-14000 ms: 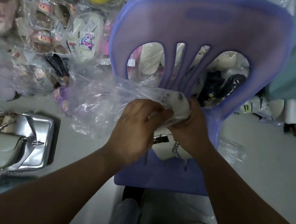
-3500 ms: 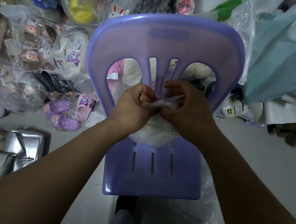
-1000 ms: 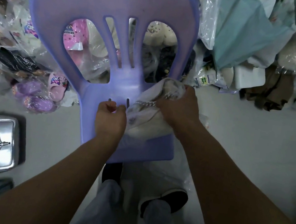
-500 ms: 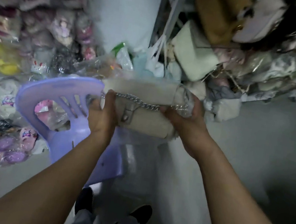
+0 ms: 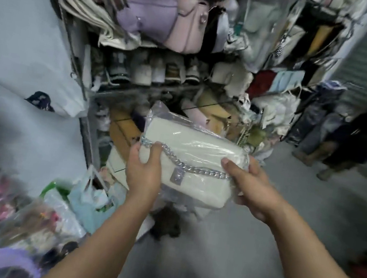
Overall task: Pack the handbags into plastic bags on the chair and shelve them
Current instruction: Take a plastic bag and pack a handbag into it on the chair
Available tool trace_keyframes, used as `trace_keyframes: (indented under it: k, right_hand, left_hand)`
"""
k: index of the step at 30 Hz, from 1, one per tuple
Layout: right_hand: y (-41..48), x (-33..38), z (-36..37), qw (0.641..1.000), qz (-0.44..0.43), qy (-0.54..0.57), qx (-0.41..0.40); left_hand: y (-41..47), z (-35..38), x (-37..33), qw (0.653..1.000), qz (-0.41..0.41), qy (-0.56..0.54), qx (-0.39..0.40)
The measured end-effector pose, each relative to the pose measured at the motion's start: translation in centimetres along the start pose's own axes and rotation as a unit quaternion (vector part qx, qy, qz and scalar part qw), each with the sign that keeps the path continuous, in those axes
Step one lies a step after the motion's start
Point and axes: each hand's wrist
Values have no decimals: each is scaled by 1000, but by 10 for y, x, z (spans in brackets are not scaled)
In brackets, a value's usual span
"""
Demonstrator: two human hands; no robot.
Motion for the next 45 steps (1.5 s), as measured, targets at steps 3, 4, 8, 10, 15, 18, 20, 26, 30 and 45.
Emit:
trace_keyframes:
  k: [3, 4, 8, 10, 15, 18, 20, 26, 30, 45]
  right_hand:
    - [15, 9, -36, 1000, -17, -3, -26]
    - [22, 11, -46, 999, -26, 2, -38]
    - [61, 17, -74, 995, -47, 37, -77]
    - [91, 16, -85, 992, -49, 57, -101]
    - [195, 18, -99, 989, -56, 82, -111]
    - [271, 19, -103, 989, -50, 85, -109]
    - [316, 17, -102, 989, -43, 80, -120]
    - [424, 20, -96, 981, -36, 102, -160]
    - [470, 27, -95, 978, -41, 66, -193]
    - [581, 17, -96, 983, -78, 15, -165]
  left_hand:
    - [7, 44, -8, 999, 10, 5, 33]
    - [12, 57, -10, 999, 15, 15, 41]
    - [40, 112, -19, 994, 45, 50, 83]
    - [58, 139, -22, 989, 63, 105, 87]
    - [128, 212, -12, 980, 74, 161, 88]
    - [182, 255, -1, 977, 78, 182, 73]
    - [220, 280, 5, 976, 73, 196, 68]
    - [303, 351, 9, 969, 67, 225, 72]
    - [335, 390, 27, 956, 72, 236, 157]
    - [380, 479, 60, 966, 22, 145, 215]
Point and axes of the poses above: each hand's wrist, its own y-axis towards the middle knuckle, its own z-axis out of the palm, x = y × z, and after that the axes turned 9 degrees about -y, right-handed
